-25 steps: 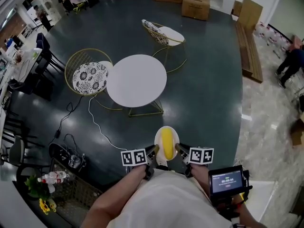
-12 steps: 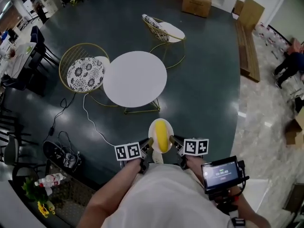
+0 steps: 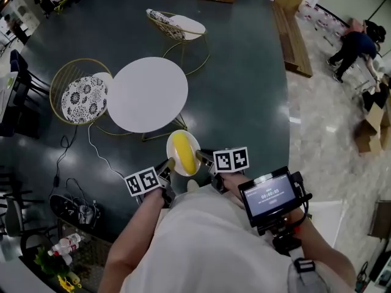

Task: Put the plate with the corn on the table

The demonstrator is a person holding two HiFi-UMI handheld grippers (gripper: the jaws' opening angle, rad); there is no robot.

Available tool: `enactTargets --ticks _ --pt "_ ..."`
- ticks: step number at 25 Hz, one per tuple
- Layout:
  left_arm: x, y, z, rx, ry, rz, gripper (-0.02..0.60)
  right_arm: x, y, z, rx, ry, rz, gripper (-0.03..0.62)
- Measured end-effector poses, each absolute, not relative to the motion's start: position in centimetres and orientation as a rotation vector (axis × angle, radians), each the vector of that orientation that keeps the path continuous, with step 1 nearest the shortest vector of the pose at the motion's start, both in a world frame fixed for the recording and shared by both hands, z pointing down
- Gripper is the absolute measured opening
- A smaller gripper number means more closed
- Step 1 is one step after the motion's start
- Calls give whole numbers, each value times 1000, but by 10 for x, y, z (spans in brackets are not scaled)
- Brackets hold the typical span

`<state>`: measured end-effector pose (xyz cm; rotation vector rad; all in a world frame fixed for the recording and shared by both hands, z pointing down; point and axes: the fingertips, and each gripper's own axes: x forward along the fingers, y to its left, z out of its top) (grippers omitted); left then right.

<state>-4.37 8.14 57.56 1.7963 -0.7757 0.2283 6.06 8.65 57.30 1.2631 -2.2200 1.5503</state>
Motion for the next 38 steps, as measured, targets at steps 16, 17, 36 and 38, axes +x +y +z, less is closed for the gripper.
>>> enactTargets --ticks 16,17,36,38 --pt "-27 46 573 1706 -909 138 37 77 36 568 1072 -2263 1528 38" --pt "-25 41 573 1700 -919 137 37 78 30 569 1059 -2267 1529 38" --pt "-11 -45 584 1594 -1063 103 37 92 -69 583 841 -2281 1547 38" --pt "-17 -49 583 1583 -1083 91 37 84 -76 583 808 -2285 1544 38"
